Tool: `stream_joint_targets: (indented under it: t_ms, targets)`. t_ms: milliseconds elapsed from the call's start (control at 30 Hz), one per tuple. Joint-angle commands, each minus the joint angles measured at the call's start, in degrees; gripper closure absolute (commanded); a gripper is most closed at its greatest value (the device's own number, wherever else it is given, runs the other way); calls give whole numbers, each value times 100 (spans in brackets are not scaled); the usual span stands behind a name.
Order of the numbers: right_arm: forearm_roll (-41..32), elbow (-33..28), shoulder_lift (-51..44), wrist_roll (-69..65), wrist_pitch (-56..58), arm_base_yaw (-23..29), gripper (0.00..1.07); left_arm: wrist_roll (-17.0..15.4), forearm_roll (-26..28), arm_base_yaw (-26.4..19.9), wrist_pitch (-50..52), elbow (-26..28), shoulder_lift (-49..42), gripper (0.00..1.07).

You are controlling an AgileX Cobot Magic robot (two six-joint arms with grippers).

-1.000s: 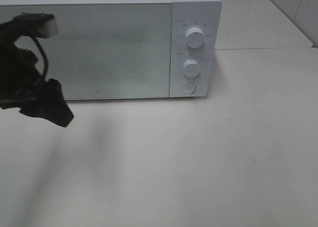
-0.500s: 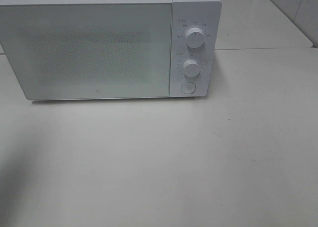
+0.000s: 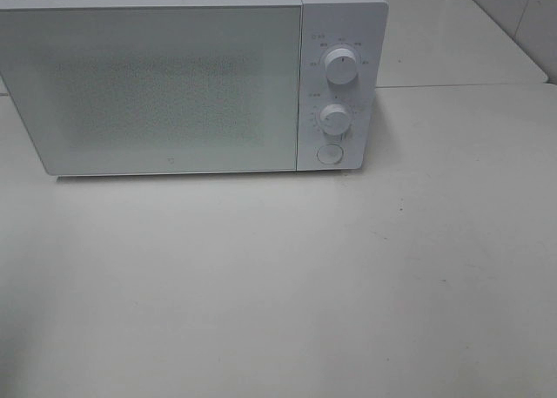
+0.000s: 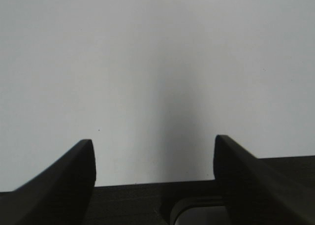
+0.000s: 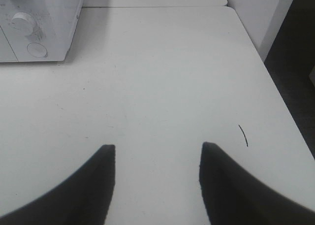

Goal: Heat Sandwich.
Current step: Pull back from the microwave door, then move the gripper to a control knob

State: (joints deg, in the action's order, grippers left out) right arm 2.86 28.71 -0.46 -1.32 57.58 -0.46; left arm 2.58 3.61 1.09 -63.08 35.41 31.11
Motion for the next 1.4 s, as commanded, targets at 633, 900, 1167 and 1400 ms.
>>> stream_joint_targets:
  t_ms: [633, 900, 1167, 1400]
  targets:
    - [6, -11, -132, -46, -34, -17, 55, -86, 143, -29, 183, -590, -3151, 41]
    - [6, -11, -132, -40, -34, -11, 55, -63, 166, -29, 183, -590, -3266, 41]
    - [6, -11, -132, -40, -34, -11, 55, -69, 166, -29, 183, -590, -3249, 41]
    - [6, -11, -132, -40, -34, -11, 55, -69, 166, -29, 183, -590, -3249, 41]
